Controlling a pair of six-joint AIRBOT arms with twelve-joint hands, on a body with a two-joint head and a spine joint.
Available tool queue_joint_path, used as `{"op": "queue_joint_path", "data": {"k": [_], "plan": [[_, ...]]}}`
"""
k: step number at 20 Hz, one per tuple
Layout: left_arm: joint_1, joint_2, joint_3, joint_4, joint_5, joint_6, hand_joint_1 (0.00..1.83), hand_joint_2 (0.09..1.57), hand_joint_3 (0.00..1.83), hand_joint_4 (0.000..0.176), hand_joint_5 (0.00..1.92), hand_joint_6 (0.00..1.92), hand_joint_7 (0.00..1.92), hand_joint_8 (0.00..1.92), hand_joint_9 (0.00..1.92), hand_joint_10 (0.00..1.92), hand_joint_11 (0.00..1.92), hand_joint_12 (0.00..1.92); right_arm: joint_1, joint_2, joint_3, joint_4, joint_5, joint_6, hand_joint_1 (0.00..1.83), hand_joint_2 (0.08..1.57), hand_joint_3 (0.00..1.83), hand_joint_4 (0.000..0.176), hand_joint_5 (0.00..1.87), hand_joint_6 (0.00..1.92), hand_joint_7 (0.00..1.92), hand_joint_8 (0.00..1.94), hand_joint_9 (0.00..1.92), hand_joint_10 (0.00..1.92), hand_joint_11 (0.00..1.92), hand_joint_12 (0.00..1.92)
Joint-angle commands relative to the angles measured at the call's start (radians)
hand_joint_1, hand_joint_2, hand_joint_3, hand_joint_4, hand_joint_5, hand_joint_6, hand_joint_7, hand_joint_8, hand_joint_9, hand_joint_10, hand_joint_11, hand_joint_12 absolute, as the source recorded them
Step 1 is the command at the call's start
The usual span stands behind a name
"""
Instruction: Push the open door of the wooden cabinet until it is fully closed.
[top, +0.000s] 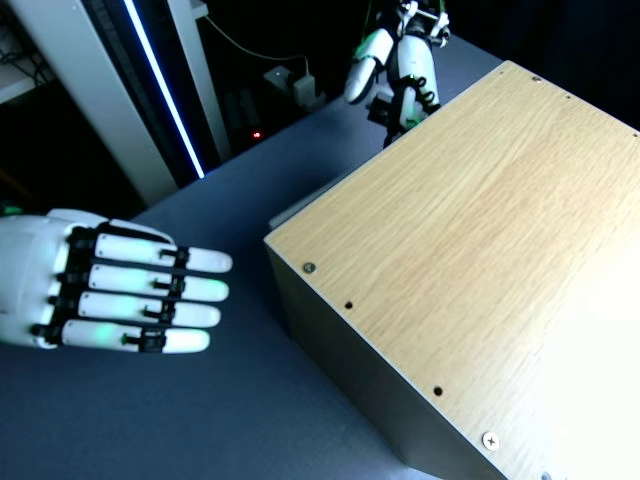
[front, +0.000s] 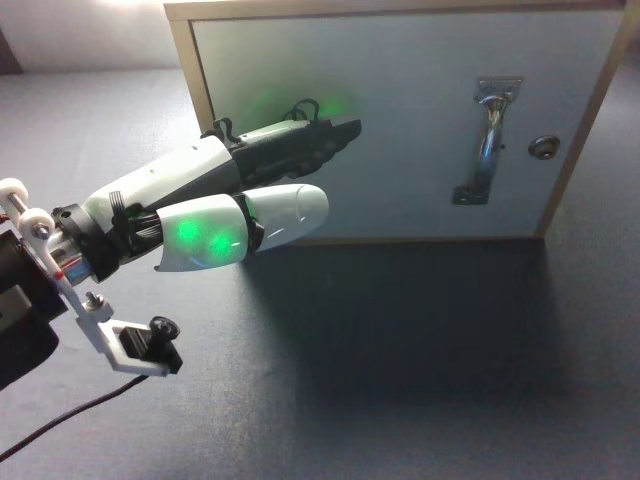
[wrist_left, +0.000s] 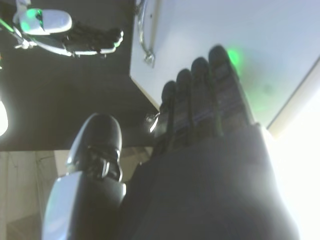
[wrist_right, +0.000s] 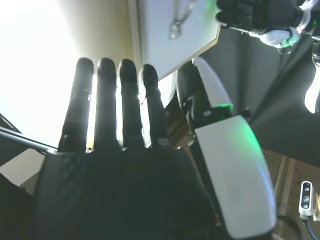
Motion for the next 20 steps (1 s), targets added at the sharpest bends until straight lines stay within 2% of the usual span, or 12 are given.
{"op": "queue_joint_path", "data": {"k": [1, 5, 10, 11, 12, 14, 15, 16, 17, 18, 19, 20], "plan": [[-0.017, -0.004, 0.006, -0.023, -0.120, -0.006, 0.27, 1.44, 0.00, 0.000, 0.17, 0.00, 0.18, 0.00, 0.19, 0.00, 0.20, 0.11, 0.002, 0.002, 0.007, 0.028, 0.122, 0.011, 0.77, 1.38, 0.00, 0.000, 0.35, 0.00, 0.35, 0.00, 0.31, 0.01, 0.10, 0.60], [-0.010, -0.001, 0.001, -0.042, -0.157, -0.006, 0.17, 1.47, 0.00, 0.000, 0.14, 0.00, 0.14, 0.00, 0.17, 0.00, 0.15, 0.12, 0.002, 0.002, 0.007, 0.028, 0.123, 0.015, 0.74, 1.38, 0.00, 0.000, 0.35, 0.00, 0.33, 0.00, 0.30, 0.00, 0.08, 0.59], [0.066, 0.079, -0.073, -0.067, -0.265, -0.006, 0.10, 1.46, 0.00, 0.000, 0.16, 0.00, 0.14, 0.00, 0.12, 0.00, 0.12, 0.13, 0.002, 0.004, 0.001, 0.028, 0.145, 0.022, 0.69, 1.38, 0.00, 0.000, 0.36, 0.00, 0.35, 0.00, 0.32, 0.00, 0.08, 0.58], [0.101, 0.105, -0.093, -0.091, -0.308, -0.006, 0.17, 1.45, 0.00, 0.015, 0.20, 0.01, 0.16, 0.01, 0.15, 0.01, 0.14, 0.16, 0.002, 0.005, -0.001, 0.028, 0.155, 0.024, 0.69, 1.38, 0.00, 0.000, 0.36, 0.00, 0.35, 0.00, 0.31, 0.00, 0.08, 0.58], [0.119, 0.118, -0.104, -0.106, -0.337, -0.006, 0.18, 1.46, 0.00, 0.003, 0.19, 0.00, 0.17, 0.00, 0.18, 0.01, 0.13, 0.25, 0.002, 0.006, -0.002, 0.028, 0.162, 0.024, 0.68, 1.38, 0.00, 0.000, 0.36, 0.00, 0.35, 0.00, 0.32, 0.00, 0.08, 0.58], [0.189, 0.163, -0.141, -0.159, -0.425, -0.006, 0.16, 1.41, 0.00, 0.027, 0.22, 0.00, 0.21, 0.00, 0.21, 0.00, 0.05, 0.46, 0.002, 0.008, -0.006, 0.031, 0.183, 0.024, 0.66, 1.38, 0.00, 0.000, 0.37, 0.00, 0.35, 0.00, 0.31, 0.00, 0.06, 0.57], [0.213, 0.177, -0.152, -0.177, -0.449, -0.006, 0.06, 1.41, 0.01, 0.011, 0.17, 0.00, 0.17, 0.00, 0.15, 0.00, 0.01, 0.43, 0.002, 0.009, -0.008, 0.032, 0.190, 0.024, 0.65, 1.38, 0.00, 0.000, 0.36, 0.00, 0.35, 0.00, 0.31, 0.00, 0.06, 0.57], [0.246, 0.197, -0.168, -0.212, -0.489, -0.006, 0.22, 1.41, 0.00, 0.000, 0.21, 0.01, 0.20, 0.01, 0.17, 0.01, 0.00, 0.43, 0.002, 0.009, -0.011, 0.036, 0.205, 0.024, 0.63, 1.37, 0.00, 0.000, 0.36, 0.00, 0.35, 0.00, 0.32, 0.00, 0.07, 0.59], [0.278, 0.218, -0.181, -0.249, -0.526, -0.006, 0.30, 1.43, 0.00, 0.000, 0.19, 0.01, 0.16, 0.02, 0.11, 0.02, 0.00, 0.17, 0.002, 0.009, -0.014, 0.043, 0.224, 0.024, 0.64, 1.37, 0.00, 0.000, 0.37, 0.00, 0.36, 0.00, 0.33, 0.00, 0.05, 0.65], [0.295, 0.228, -0.186, -0.270, -0.547, -0.006, 0.30, 1.43, 0.00, 0.000, 0.19, 0.01, 0.16, 0.02, 0.11, 0.02, 0.00, 0.17, 0.002, 0.009, -0.015, 0.047, 0.237, 0.024, 0.64, 1.37, 0.00, 0.000, 0.37, 0.00, 0.36, 0.00, 0.33, 0.00, 0.05, 0.65], [0.317, 0.238, -0.190, -0.295, -0.570, -0.006, 0.26, 1.45, 0.01, 0.015, 0.16, 0.01, 0.14, 0.01, 0.08, 0.01, 0.00, 0.06, 0.002, 0.009, -0.017, 0.052, 0.257, 0.024, 0.66, 1.38, 0.00, 0.000, 0.37, 0.00, 0.36, 0.00, 0.32, 0.00, 0.01, 0.74], [0.335, 0.248, -0.195, -0.319, -0.596, -0.006, 0.27, 1.42, 0.00, 0.011, 0.15, 0.00, 0.12, 0.00, 0.05, 0.00, 0.00, 0.00, 0.002, 0.010, -0.022, 0.054, 0.260, 0.023, 0.69, 1.42, 0.01, 0.000, 0.34, 0.00, 0.34, 0.00, 0.29, 0.00, 0.00, 0.74]]}}
